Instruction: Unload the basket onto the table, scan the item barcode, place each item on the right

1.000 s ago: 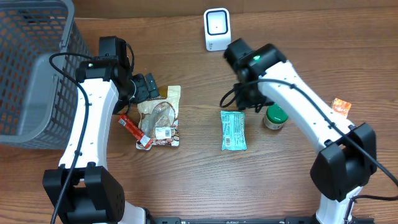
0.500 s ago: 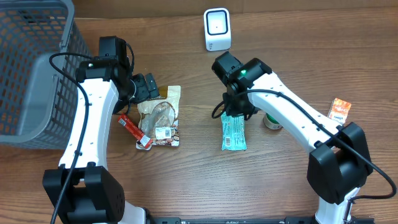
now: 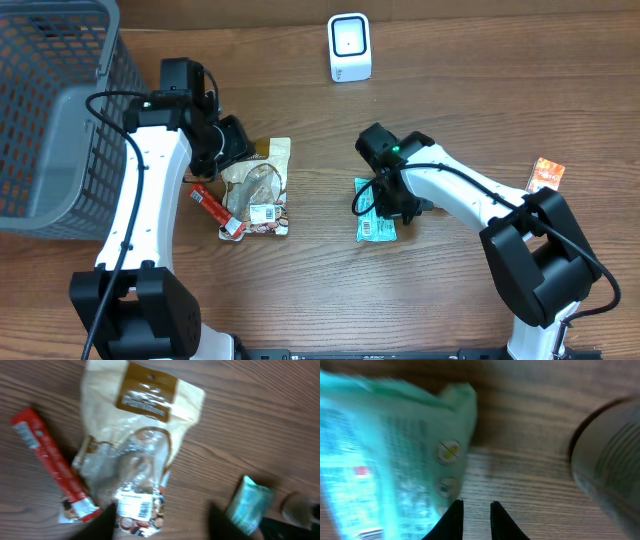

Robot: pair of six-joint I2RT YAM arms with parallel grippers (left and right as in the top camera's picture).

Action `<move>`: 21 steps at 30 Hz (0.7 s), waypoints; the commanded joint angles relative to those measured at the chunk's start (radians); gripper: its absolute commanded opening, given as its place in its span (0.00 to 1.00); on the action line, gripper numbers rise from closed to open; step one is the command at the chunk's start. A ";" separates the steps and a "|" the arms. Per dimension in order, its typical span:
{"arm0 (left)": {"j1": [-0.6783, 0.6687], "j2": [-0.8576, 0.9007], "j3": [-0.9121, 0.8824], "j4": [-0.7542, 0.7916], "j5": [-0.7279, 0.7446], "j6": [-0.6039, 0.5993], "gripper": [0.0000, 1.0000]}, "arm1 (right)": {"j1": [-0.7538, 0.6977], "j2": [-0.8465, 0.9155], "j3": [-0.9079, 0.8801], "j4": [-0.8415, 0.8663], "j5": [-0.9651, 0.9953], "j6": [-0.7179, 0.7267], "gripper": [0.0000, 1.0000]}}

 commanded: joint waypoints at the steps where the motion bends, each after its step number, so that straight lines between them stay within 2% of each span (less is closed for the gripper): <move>1: -0.054 0.001 -0.018 0.014 0.068 -0.010 0.04 | -0.005 -0.037 -0.037 0.032 -0.002 0.059 0.18; 7: -0.206 0.003 -0.107 0.116 0.065 -0.013 0.04 | -0.001 -0.037 -0.064 0.072 -0.194 0.076 0.18; 13: -0.304 0.056 -0.199 0.256 0.016 -0.119 0.04 | 0.000 -0.037 -0.064 0.076 -0.301 0.075 0.15; 17: -0.328 0.114 -0.205 0.305 0.022 -0.119 0.04 | -0.010 -0.038 -0.061 0.086 -0.306 0.037 0.09; 21: -0.350 0.166 -0.205 0.338 0.045 -0.117 0.04 | -0.053 -0.045 -0.011 0.044 -0.307 -0.009 0.08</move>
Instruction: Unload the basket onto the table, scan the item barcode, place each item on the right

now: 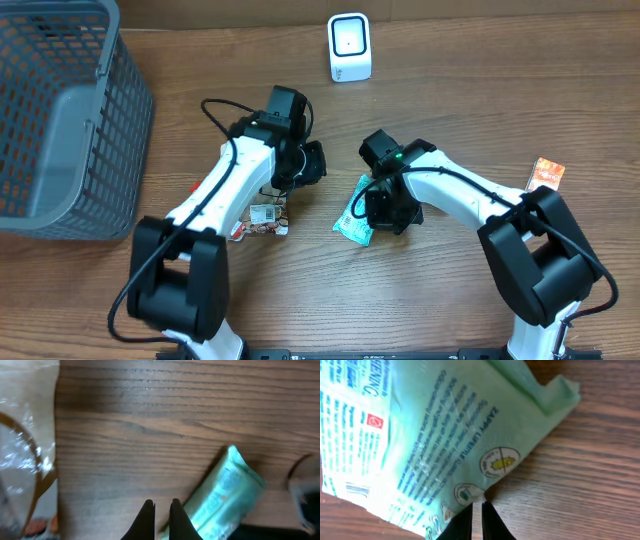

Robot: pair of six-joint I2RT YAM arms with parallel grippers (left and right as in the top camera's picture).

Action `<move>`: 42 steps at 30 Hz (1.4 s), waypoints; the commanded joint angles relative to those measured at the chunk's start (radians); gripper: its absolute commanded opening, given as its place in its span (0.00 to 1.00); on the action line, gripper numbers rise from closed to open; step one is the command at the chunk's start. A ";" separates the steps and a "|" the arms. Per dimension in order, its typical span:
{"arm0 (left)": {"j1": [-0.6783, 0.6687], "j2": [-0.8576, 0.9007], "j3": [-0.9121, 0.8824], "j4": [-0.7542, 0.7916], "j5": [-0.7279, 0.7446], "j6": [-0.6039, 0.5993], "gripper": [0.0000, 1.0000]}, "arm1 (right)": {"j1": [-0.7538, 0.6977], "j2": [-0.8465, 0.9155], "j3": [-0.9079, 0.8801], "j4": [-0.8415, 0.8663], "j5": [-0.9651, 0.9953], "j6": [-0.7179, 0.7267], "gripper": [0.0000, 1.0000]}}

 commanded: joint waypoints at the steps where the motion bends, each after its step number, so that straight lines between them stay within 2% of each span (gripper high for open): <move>1: -0.027 0.054 -0.007 0.021 0.017 -0.016 0.04 | -0.055 -0.050 0.064 -0.038 -0.019 -0.052 0.08; 7: -0.043 0.083 -0.007 0.033 0.132 0.041 0.05 | -0.130 -0.076 0.100 -0.088 -0.034 -0.082 0.17; 10: -0.048 0.084 -0.008 0.027 0.208 0.100 0.09 | -0.150 -0.076 0.099 -0.090 -0.035 -0.124 0.20; 12: -0.059 0.084 -0.010 0.019 0.201 0.112 0.13 | -0.154 -0.076 0.099 -0.089 -0.038 -0.126 0.20; 14: -0.071 0.084 -0.017 0.021 0.196 0.114 0.21 | -0.154 -0.076 0.098 -0.084 -0.038 -0.126 0.20; 16: -0.084 0.084 -0.023 0.019 0.166 0.115 0.38 | -0.154 -0.076 0.098 -0.079 -0.038 -0.126 0.21; 19: -0.094 0.084 -0.027 0.016 0.124 0.114 0.44 | -0.154 -0.076 0.098 -0.079 -0.038 -0.126 0.21; 26: -0.112 0.084 -0.066 0.023 0.119 0.114 0.37 | -0.154 -0.076 0.098 -0.079 -0.038 -0.126 0.21; 42: -0.127 0.084 -0.127 0.081 0.131 0.130 0.35 | -0.154 -0.076 0.098 -0.060 -0.038 -0.126 0.22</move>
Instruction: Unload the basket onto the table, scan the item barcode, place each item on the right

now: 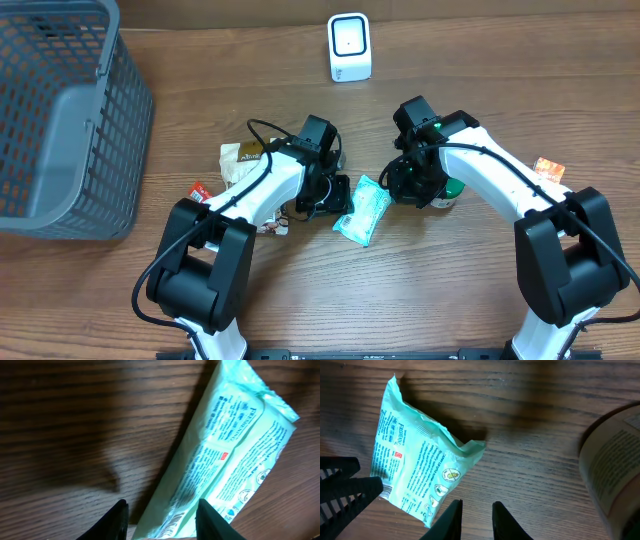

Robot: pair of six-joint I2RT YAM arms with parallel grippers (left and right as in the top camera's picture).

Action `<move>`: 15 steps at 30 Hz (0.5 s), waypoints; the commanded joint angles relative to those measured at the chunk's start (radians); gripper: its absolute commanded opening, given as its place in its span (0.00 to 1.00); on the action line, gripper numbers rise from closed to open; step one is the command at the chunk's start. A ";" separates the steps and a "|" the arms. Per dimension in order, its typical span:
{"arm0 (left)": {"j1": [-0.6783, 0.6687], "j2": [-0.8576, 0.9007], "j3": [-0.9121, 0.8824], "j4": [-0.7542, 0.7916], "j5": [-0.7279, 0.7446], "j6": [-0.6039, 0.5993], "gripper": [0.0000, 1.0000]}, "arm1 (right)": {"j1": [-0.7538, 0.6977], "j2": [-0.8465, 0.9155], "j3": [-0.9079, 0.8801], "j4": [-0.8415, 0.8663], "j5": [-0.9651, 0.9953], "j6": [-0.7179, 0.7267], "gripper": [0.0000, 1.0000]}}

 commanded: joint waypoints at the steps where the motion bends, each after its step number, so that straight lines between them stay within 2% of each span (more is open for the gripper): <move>1: -0.007 0.011 -0.010 0.008 0.003 0.023 0.35 | 0.001 -0.022 0.018 0.002 -0.009 -0.004 0.22; 10: -0.009 0.041 -0.015 0.017 -0.031 0.018 0.34 | 0.001 -0.022 0.018 0.000 -0.029 -0.003 0.22; 15: -0.008 0.079 -0.015 0.047 -0.035 0.019 0.37 | 0.001 -0.022 -0.021 0.016 -0.048 0.058 0.20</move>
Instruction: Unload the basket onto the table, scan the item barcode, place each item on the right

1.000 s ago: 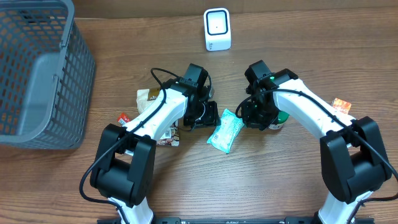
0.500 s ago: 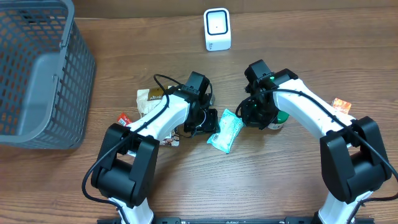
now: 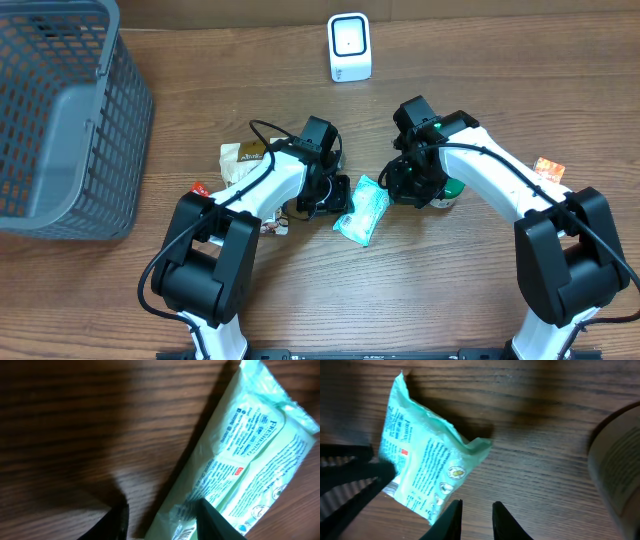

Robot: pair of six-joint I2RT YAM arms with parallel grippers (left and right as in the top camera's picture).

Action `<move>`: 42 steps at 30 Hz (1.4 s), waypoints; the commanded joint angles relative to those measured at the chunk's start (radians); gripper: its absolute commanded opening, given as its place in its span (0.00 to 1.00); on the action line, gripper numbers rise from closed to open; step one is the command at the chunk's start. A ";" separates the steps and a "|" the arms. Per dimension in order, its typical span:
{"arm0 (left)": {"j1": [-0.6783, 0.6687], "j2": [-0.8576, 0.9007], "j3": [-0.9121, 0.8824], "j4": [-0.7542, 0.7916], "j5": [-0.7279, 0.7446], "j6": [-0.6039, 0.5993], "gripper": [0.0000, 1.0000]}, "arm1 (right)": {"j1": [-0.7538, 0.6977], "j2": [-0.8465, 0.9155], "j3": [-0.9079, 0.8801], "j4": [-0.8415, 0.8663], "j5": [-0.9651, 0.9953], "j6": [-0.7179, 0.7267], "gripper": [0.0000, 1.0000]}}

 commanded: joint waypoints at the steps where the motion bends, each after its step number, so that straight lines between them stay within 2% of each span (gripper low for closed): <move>1: -0.006 0.043 -0.013 0.020 -0.026 0.019 0.38 | 0.002 -0.022 -0.032 0.018 -0.024 0.050 0.20; 4: -0.006 0.043 0.000 0.018 -0.025 0.019 0.38 | 0.004 -0.022 -0.077 0.047 -0.036 0.074 0.20; 9: -0.006 0.043 0.008 0.017 -0.056 0.019 0.39 | 0.047 -0.021 -0.204 0.245 -0.119 0.144 0.19; 14: -0.006 0.043 0.008 0.015 -0.074 0.018 0.38 | 0.100 -0.021 -0.243 0.408 -0.135 0.188 0.19; 17: -0.004 0.043 0.008 0.010 -0.074 0.015 0.38 | 0.129 -0.021 -0.243 0.447 -0.135 0.192 0.19; 22: 0.000 0.043 0.008 0.008 -0.119 0.005 0.35 | 0.142 -0.022 -0.240 0.444 -0.135 0.191 0.19; 30: 0.028 0.043 0.008 -0.009 -0.153 0.003 0.34 | 0.066 -0.040 -0.157 0.286 -0.135 0.100 0.22; 33: 0.053 0.043 0.008 -0.006 -0.152 -0.005 0.35 | 0.043 -0.042 -0.119 0.243 -0.135 0.055 0.27; 39: 0.068 0.044 0.008 -0.023 -0.149 -0.011 0.34 | 0.013 -0.042 -0.110 0.221 -0.135 0.060 0.37; 42: 0.063 0.046 0.008 -0.043 -0.155 -0.010 0.34 | 0.013 -0.042 -0.110 0.228 -0.135 0.064 0.46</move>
